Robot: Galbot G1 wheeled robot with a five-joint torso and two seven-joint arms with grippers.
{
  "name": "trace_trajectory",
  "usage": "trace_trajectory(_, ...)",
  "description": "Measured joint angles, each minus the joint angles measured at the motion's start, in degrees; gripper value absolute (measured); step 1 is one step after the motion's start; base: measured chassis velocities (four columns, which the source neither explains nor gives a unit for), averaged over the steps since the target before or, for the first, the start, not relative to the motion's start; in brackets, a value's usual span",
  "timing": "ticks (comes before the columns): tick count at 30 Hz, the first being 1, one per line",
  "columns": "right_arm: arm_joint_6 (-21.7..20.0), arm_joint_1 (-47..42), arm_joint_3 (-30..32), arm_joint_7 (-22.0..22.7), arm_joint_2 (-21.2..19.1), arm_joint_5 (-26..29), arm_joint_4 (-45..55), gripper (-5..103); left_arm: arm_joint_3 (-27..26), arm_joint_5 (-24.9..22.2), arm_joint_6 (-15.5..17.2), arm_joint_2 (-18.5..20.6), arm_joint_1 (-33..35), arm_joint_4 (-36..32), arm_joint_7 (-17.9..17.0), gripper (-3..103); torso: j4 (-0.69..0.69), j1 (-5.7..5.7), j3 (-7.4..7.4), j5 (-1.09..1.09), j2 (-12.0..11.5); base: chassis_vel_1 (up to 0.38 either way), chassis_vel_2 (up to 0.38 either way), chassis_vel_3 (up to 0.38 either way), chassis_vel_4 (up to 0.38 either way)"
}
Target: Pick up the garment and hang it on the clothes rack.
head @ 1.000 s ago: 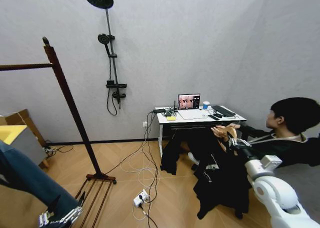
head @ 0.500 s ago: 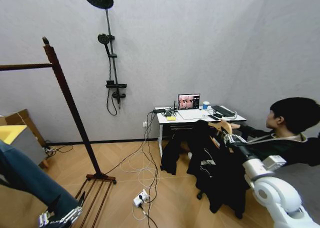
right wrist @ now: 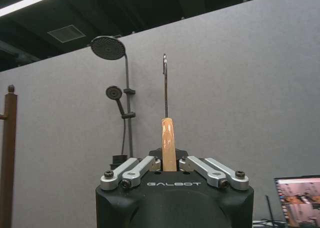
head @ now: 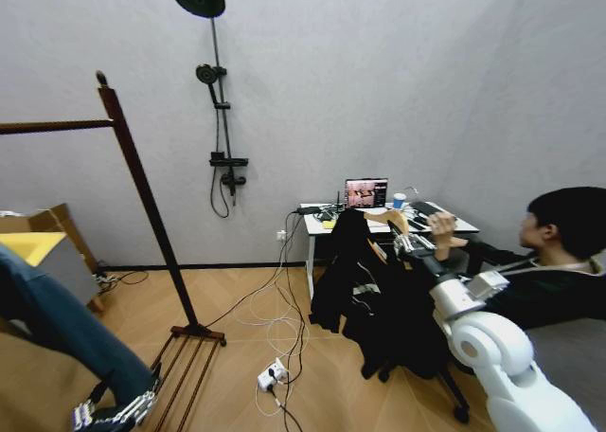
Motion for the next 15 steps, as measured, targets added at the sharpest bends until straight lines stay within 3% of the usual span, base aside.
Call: trace_trajectory(15,-3.5,5.2,-5.4,0.0,-0.5,6.4,-0.6,11,0.0,0.0,0.0,0.0,0.0,0.0,0.0,100,0.00,-0.01,0.00,0.01,0.0,0.099,0.097,0.110,0.104)
